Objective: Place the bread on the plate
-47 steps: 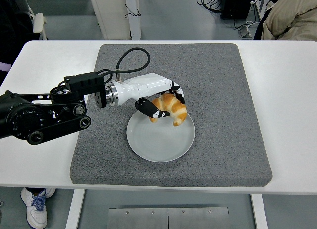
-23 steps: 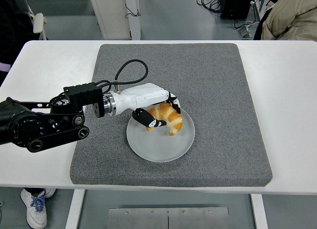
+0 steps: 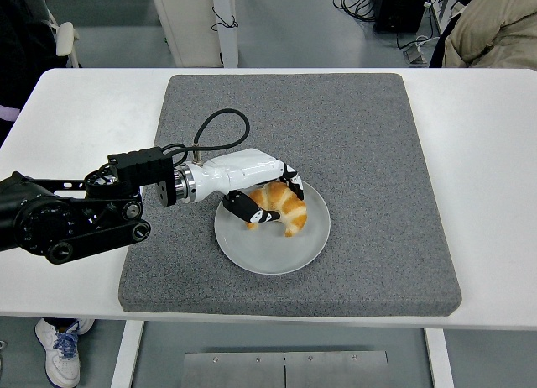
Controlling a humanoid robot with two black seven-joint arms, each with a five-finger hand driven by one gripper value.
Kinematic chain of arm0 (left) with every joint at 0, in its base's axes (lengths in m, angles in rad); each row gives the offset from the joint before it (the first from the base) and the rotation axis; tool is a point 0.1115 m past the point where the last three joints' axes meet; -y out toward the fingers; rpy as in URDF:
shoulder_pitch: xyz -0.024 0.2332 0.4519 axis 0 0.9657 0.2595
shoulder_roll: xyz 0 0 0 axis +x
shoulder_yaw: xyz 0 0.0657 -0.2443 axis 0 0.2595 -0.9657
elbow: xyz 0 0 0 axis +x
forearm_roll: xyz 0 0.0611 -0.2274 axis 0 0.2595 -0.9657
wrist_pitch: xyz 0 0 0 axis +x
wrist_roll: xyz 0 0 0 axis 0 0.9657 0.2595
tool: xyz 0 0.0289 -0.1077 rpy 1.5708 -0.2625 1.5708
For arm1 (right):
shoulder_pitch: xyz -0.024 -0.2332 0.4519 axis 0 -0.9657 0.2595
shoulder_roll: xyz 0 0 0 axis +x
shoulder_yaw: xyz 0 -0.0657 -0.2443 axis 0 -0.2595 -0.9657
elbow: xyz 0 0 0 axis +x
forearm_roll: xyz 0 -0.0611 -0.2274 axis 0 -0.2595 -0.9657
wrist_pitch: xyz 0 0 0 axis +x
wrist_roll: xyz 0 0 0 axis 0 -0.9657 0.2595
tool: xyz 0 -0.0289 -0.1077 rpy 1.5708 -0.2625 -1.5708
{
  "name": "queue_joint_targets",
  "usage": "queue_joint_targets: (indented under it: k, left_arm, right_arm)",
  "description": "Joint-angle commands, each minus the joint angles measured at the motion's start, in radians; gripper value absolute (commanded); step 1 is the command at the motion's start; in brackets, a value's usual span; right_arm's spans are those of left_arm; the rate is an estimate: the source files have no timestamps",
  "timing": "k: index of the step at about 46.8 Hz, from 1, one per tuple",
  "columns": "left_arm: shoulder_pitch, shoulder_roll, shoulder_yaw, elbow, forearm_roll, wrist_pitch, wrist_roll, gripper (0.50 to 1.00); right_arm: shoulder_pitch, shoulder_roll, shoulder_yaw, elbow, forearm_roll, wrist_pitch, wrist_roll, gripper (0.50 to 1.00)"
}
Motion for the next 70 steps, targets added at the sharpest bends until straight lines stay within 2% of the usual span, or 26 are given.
queue_joint_targets:
  k: [1, 15, 27, 30, 33, 35, 38, 43, 48, 53, 61, 70]
  left_arm:
    - [0.004, 0.0, -0.001, 0.0, 0.0, 0.001, 0.0, 0.5]
    - [0.034, 0.0, -0.001, 0.002, 0.003, 0.003, 0.0, 0.5]
    - [0.037, -0.001, 0.016, 0.002, 0.003, 0.032, 0.0, 0.505]
    - [0.037, -0.001, 0.016, 0.002, 0.003, 0.032, 0.0, 0.545]
    - [0.037, 0.0, 0.016, 0.002, 0.003, 0.032, 0.0, 0.551]
    - [0.037, 0.0, 0.016, 0.002, 0.003, 0.032, 0.0, 0.573]
    - [0.039, 0.005, 0.016, 0.002, 0.003, 0.032, 0.0, 0.663]
    - [0.037, 0.005, 0.016, 0.0, 0.003, 0.032, -0.001, 0.841]
    - [0.036, 0.005, 0.016, 0.0, 0.002, 0.03, -0.012, 0.928]
    - [0.037, 0.006, 0.016, 0.0, -0.006, 0.027, -0.035, 0.951]
    - [0.037, 0.022, 0.011, -0.001, -0.015, 0.023, -0.044, 0.951]
    - [0.034, 0.034, -0.004, -0.003, -0.08, 0.021, -0.086, 0.952]
  right_arm:
    - [0.0, 0.0, 0.001, 0.0, 0.0, 0.0, 0.0, 1.0]
    - [0.0, 0.0, 0.001, 0.0, 0.0, 0.0, 0.0, 1.0]
    - [0.0, 0.0, 0.0, 0.0, 0.0, 0.0, 0.0, 1.0]
    - [0.0, 0.0, 0.001, 0.0, 0.0, 0.0, 0.0, 1.0]
    - [0.0, 0.0, -0.001, 0.0, 0.0, 0.0, 0.0, 1.0]
    - [0.0, 0.0, 0.001, 0.0, 0.0, 0.0, 0.0, 1.0]
    - [0.0, 0.0, 0.001, 0.0, 0.0, 0.0, 0.0, 1.0]
    - [0.0, 0.0, 0.001, 0.0, 0.0, 0.0, 0.0, 1.0]
    - [0.0, 0.0, 0.0, 0.0, 0.0, 0.0, 0.0, 1.0]
    - [0.0, 0.0, -0.001, 0.0, 0.0, 0.0, 0.0, 1.0]
    - [0.0, 0.0, 0.001, 0.0, 0.0, 0.0, 0.0, 1.0]
    - [0.0, 0.0, 0.001, 0.0, 0.0, 0.0, 0.0, 1.0]
